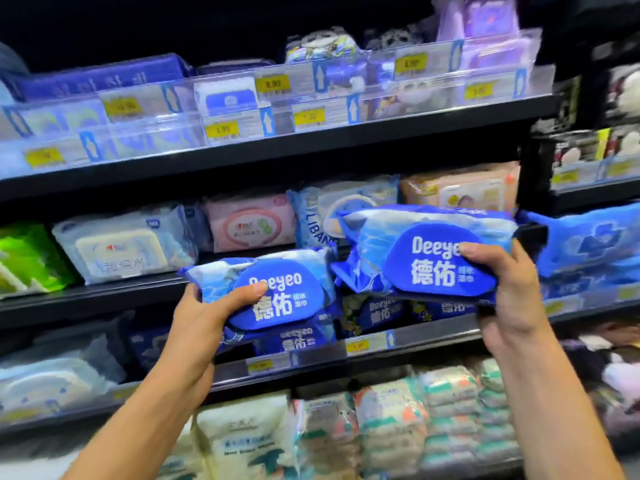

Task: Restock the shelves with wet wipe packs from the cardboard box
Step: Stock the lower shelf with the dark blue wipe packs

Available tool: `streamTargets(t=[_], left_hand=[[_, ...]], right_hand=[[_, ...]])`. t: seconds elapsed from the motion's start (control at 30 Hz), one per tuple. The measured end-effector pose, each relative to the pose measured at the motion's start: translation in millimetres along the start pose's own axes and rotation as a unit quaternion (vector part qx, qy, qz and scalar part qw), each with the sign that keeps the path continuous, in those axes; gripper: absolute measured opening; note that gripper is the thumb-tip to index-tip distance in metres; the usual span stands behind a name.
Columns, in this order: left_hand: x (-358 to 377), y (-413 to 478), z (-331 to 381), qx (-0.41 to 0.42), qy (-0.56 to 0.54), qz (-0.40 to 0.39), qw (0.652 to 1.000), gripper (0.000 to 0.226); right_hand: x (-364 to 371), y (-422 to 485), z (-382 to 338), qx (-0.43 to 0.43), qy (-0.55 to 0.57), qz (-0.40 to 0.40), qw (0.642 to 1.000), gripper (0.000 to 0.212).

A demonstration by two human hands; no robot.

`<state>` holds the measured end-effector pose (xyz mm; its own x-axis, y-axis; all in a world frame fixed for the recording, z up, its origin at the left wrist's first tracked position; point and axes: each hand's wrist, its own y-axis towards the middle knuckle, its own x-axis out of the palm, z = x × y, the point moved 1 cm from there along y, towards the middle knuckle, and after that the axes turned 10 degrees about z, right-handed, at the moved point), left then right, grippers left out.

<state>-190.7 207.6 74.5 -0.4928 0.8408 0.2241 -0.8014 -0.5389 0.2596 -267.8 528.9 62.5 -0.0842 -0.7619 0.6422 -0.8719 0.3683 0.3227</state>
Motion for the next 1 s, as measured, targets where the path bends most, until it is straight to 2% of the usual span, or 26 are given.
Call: streamTargets(t=[0.07, 0.17, 0.3, 0.37, 0.47, 0.53, 0.63, 0.77, 0.9, 1.0], left_hand=[[-3, 1, -7, 0.006, -0.012, 0.024, 1.000, 0.092], [-20, 6, -11, 0.020, 0.010, 0.024, 0.999, 0.105], [-37, 3, -30, 0.004, 0.040, 0.013, 0.999, 0.103], [-41, -2, -49, -0.056, 0.036, 0.028, 0.997, 0.089], [-51, -7, -71, -0.204, 0.029, 0.027, 0.978, 0.081], [-56, -6, -74, -0.254, 0.030, 0.017, 0.967, 0.071], [-54, 2, -71, -0.257, 0.012, 0.029, 0.966, 0.050], [-42, 16, -62, -0.259, -0.025, 0.046, 0.965, 0.033], [-31, 29, -61, -0.253, -0.027, 0.040, 0.966, 0.036], [-25, 36, -68, -0.247, -0.035, 0.041, 0.968, 0.041]], right_hand=[[-2, -2, 2, -0.010, -0.030, -0.007, 0.999, 0.056], [-1, -8, 9, -0.022, -0.079, -0.017, 0.996, 0.056], [0, -16, 18, -0.031, -0.095, 0.006, 0.995, 0.051], [4, -18, 22, -0.036, -0.095, 0.023, 0.995, 0.044], [9, -20, 24, -0.043, -0.094, 0.042, 0.994, 0.043], [11, -20, 23, -0.045, -0.085, 0.051, 0.994, 0.046], [14, -19, 17, -0.037, -0.069, 0.053, 0.996, 0.052], [24, -24, 9, -0.036, -0.066, 0.030, 0.997, 0.057], [27, -32, 11, -0.024, -0.081, -0.006, 0.996, 0.047], [22, -38, 20, 0.002, -0.099, -0.043, 0.994, 0.052]])
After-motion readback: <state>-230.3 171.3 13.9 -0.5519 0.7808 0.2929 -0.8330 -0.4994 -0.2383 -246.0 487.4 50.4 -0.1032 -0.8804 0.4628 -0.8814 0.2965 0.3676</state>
